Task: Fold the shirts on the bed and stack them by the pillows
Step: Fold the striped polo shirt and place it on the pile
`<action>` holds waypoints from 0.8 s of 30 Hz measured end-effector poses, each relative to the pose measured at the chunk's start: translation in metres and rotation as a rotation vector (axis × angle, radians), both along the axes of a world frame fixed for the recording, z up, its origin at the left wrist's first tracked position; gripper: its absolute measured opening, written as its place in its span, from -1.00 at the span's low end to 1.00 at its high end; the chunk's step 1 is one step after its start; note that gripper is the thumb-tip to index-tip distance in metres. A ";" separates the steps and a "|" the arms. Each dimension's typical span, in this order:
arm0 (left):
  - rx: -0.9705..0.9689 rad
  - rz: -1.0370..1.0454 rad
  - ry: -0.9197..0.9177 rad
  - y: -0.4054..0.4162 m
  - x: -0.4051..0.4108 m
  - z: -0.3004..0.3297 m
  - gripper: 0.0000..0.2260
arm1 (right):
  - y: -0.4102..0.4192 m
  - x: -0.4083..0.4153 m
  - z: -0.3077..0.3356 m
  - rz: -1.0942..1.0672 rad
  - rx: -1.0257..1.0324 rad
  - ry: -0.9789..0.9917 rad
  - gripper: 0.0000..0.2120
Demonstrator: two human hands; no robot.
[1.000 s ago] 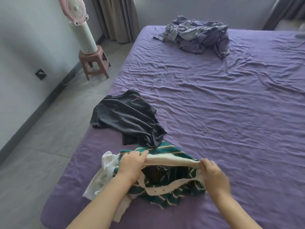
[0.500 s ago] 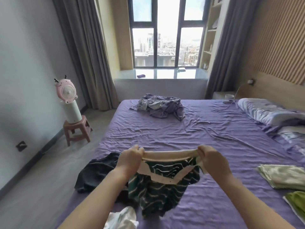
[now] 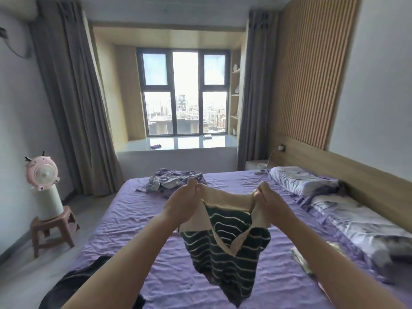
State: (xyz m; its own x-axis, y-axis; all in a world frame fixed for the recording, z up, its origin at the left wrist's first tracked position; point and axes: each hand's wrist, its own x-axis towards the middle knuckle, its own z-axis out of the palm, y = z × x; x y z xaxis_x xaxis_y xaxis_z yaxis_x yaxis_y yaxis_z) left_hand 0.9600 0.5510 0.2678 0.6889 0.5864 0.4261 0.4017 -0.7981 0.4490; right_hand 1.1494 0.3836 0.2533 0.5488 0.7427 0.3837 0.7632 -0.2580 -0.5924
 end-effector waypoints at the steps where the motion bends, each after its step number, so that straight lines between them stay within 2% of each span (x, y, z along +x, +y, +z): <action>1: -0.004 -0.016 -0.014 -0.009 0.009 0.004 -0.87 | -0.012 0.011 0.002 0.006 0.000 0.024 -0.80; 5: -0.060 -0.031 -0.079 -0.042 0.041 0.012 -0.86 | -0.055 0.050 0.006 0.068 0.072 0.139 -0.78; 11: -0.120 -0.116 -0.148 -0.078 0.074 0.010 -0.84 | -0.100 0.091 0.009 0.128 0.104 0.115 -0.85; 14: -0.109 -0.067 -0.022 -0.085 0.087 0.013 -0.90 | -0.112 0.106 0.011 0.143 0.009 0.030 -0.86; 17: -0.250 -0.038 0.043 -0.094 0.098 0.015 -0.86 | -0.119 0.117 0.010 0.132 -0.180 -0.135 -0.88; 18: -0.319 -0.042 0.034 -0.099 0.101 0.015 -0.85 | -0.121 0.120 0.011 0.139 -0.200 -0.126 -0.89; 21: -0.500 -0.063 -0.021 -0.112 0.107 0.020 -0.81 | -0.127 0.125 0.017 0.182 -0.153 0.173 -0.89; 24: -0.533 -0.040 -0.010 -0.116 0.109 0.027 -0.80 | -0.137 0.129 0.025 0.321 -0.136 0.570 -0.78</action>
